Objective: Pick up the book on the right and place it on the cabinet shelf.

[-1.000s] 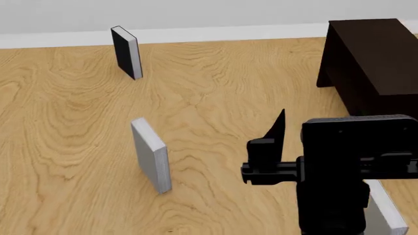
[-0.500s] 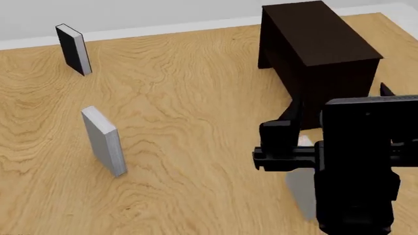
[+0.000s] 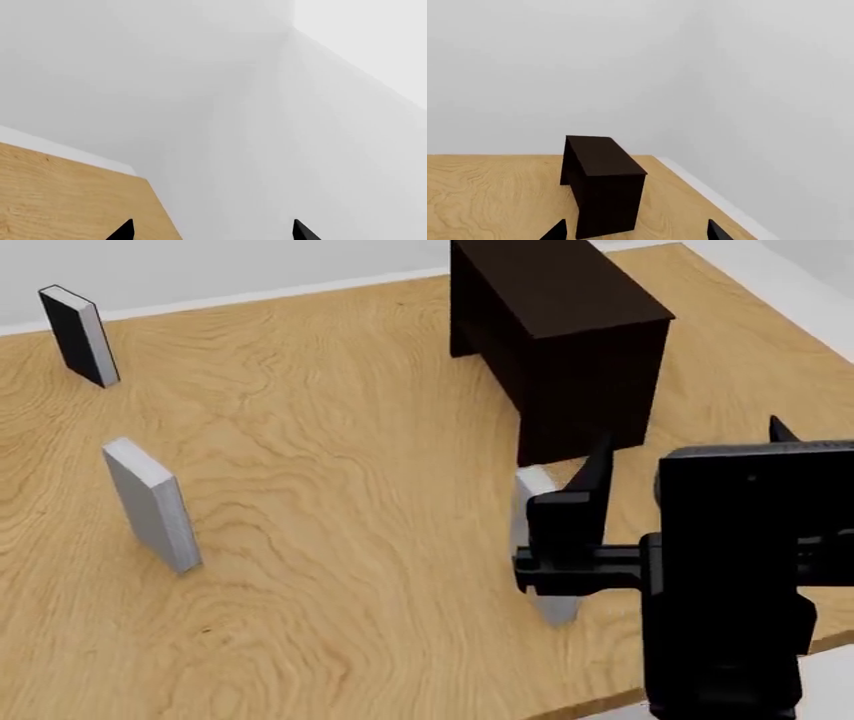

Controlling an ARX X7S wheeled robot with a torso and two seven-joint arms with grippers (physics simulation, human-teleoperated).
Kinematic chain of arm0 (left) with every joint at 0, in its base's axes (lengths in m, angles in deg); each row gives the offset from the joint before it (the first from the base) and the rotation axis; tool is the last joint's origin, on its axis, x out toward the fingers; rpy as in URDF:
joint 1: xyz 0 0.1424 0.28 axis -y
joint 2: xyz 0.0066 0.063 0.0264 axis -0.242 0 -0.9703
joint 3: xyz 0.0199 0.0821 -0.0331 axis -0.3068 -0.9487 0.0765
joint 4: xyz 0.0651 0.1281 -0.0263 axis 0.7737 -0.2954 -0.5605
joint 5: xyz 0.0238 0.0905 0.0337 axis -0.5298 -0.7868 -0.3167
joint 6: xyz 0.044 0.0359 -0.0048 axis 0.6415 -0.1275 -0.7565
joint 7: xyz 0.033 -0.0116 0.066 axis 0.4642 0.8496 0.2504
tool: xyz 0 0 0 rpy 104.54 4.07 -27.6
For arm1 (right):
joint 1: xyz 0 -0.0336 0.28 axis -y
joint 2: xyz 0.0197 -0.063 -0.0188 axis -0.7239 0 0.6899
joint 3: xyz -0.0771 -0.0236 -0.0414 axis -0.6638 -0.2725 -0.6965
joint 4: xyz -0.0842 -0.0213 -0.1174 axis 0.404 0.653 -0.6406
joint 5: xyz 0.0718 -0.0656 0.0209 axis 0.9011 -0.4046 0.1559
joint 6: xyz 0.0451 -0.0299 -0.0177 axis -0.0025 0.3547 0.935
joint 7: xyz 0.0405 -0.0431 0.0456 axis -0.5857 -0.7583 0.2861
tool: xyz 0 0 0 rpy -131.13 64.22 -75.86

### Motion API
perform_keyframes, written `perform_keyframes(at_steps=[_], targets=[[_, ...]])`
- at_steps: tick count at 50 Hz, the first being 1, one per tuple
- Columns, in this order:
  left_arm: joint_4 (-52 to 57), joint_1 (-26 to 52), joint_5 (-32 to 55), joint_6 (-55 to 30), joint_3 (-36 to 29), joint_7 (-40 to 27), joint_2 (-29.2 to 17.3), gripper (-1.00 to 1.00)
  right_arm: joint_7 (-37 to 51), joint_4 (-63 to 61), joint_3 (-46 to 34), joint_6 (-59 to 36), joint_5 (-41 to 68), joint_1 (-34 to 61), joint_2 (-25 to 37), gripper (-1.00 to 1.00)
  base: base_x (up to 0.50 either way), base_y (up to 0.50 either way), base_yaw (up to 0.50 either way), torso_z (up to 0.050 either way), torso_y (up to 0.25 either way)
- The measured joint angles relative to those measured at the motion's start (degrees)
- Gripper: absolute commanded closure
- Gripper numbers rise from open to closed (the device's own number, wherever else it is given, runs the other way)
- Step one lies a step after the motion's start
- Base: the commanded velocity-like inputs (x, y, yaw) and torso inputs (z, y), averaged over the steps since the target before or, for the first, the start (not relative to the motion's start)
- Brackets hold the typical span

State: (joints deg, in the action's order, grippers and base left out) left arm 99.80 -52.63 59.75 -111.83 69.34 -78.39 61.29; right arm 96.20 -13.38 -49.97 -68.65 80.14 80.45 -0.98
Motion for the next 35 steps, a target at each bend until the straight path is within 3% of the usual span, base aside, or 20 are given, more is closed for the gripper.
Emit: perform_keyframes(at_steps=[16,35], targets=[[-0.04,-0.38,0.73,0.43,-0.25,-0.58,-0.41,-1.00,0.48,0.47,-0.23,0.51,0.28,-0.26,-0.09,-1.00,-0.17,0.06,-0.23,0.000,0.000],[-0.01,-0.97,1.33,0.96,-0.61,-1.02,-0.88,-1.00,1.53,1.67,-1.64,1.38,-0.03,-0.39,0.23,-1.00,0.05,0.01,0.00,0.000,0.000]])
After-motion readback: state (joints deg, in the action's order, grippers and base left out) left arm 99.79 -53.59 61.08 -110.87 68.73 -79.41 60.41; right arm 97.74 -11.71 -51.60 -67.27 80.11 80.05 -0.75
